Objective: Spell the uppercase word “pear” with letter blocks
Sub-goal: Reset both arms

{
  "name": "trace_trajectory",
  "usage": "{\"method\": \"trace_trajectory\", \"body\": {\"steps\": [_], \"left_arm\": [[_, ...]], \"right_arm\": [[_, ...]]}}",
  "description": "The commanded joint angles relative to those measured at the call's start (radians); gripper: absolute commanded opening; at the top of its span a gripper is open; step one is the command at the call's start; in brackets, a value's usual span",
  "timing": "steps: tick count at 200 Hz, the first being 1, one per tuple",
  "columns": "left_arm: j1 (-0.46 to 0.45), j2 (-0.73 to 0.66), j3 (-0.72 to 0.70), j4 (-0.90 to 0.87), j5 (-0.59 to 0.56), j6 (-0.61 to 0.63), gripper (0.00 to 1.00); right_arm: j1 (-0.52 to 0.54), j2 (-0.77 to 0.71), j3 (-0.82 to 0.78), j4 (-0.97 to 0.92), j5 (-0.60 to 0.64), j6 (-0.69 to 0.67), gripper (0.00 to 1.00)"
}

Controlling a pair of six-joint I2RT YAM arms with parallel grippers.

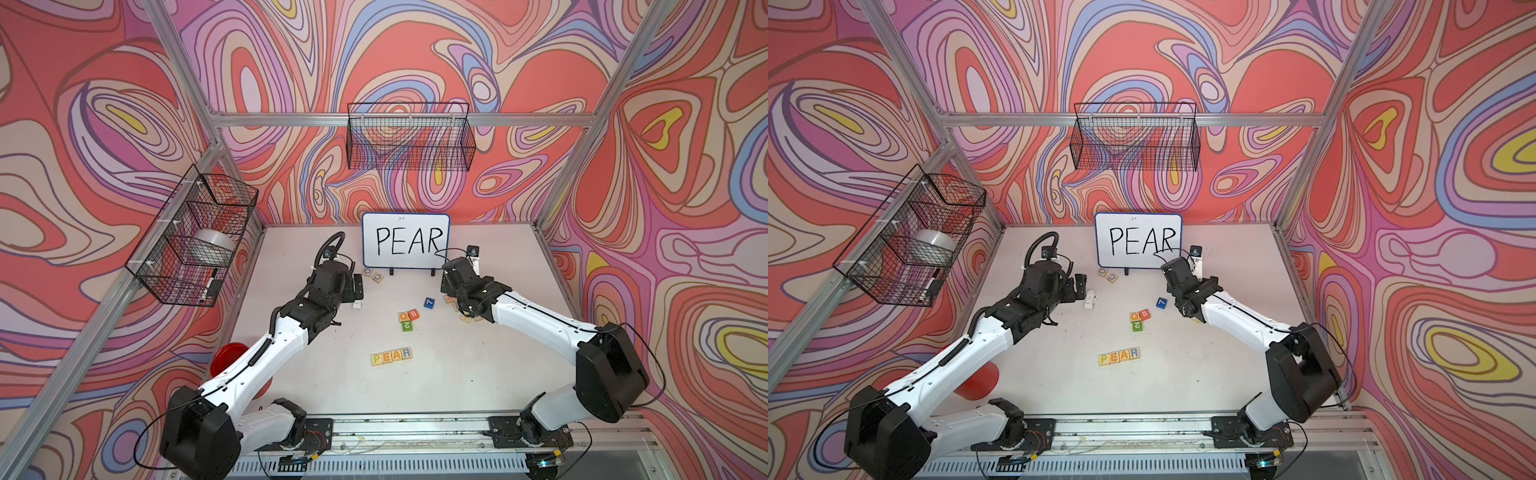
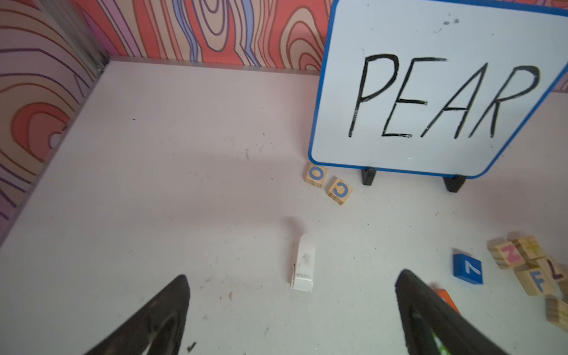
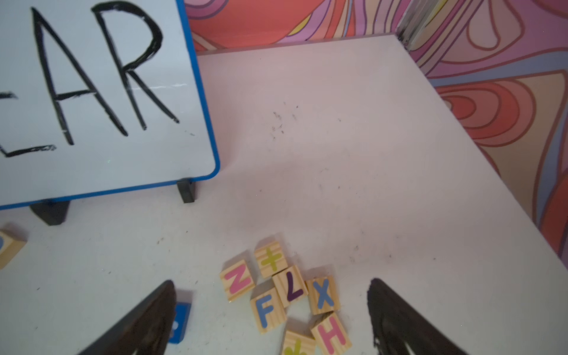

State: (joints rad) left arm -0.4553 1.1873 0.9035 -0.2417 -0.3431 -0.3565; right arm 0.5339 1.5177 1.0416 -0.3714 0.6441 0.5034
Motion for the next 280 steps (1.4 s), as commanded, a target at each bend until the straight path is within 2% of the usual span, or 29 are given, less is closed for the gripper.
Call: {"method": "trace_trajectory", "body": {"steps": [1, 24, 47, 85, 109, 136, 166, 188, 205, 228, 246, 280], "left_arm": [[0.038, 0.009, -0.009, 0.080, -0.125, 0.065, 1.00], [0.082, 0.004, -0.082, 0.174, -0.180, 0.084, 1.00], [0.126, -0.029, -0.220, 0.358, -0.210, 0.090, 1.00], [0.142, -0.075, -0.457, 0.654, -0.313, 0.240, 1.00], [0.163, -0.070, -0.540, 0.768, -0.340, 0.254, 1.00], [0.181, 0.002, -0.619, 0.973, -0.350, 0.276, 1.00], [0.202, 0.157, -0.635, 1.177, -0.372, 0.351, 1.00], [0.215, 0.260, -0.633, 1.336, -0.345, 0.422, 1.00], [0.223, 0.349, -0.628, 1.445, -0.318, 0.453, 1.00], [0.237, 0.304, -0.609, 1.300, -0.192, 0.429, 1.00], [0.255, 0.325, -0.631, 1.376, -0.153, 0.440, 1.00], [0.296, 0.310, -0.641, 1.350, -0.048, 0.408, 1.00]], "right_arm": [[-0.059, -0.027, 0.005, 0.053, 0.059, -0.060, 0.99], [-0.106, -0.043, -0.024, 0.080, 0.121, -0.065, 0.99], [-0.152, -0.072, -0.077, 0.118, 0.155, -0.064, 0.99], [-0.230, -0.096, -0.148, 0.119, 0.187, -0.051, 0.98], [-0.250, -0.129, -0.226, 0.210, 0.198, -0.061, 0.98], [-0.257, -0.169, -0.332, 0.377, 0.209, -0.106, 0.98], [-0.292, -0.155, -0.385, 0.491, 0.171, -0.154, 0.98], [-0.333, -0.103, -0.377, 0.516, 0.133, -0.173, 0.98], [-0.360, -0.058, -0.391, 0.604, 0.100, -0.214, 0.98], [-0.396, -0.019, -0.439, 0.776, 0.020, -0.249, 0.98], [-0.412, 0.015, -0.489, 0.963, -0.029, -0.321, 0.98], [-0.423, 0.088, -0.549, 1.205, -0.090, -0.426, 0.98]]}}
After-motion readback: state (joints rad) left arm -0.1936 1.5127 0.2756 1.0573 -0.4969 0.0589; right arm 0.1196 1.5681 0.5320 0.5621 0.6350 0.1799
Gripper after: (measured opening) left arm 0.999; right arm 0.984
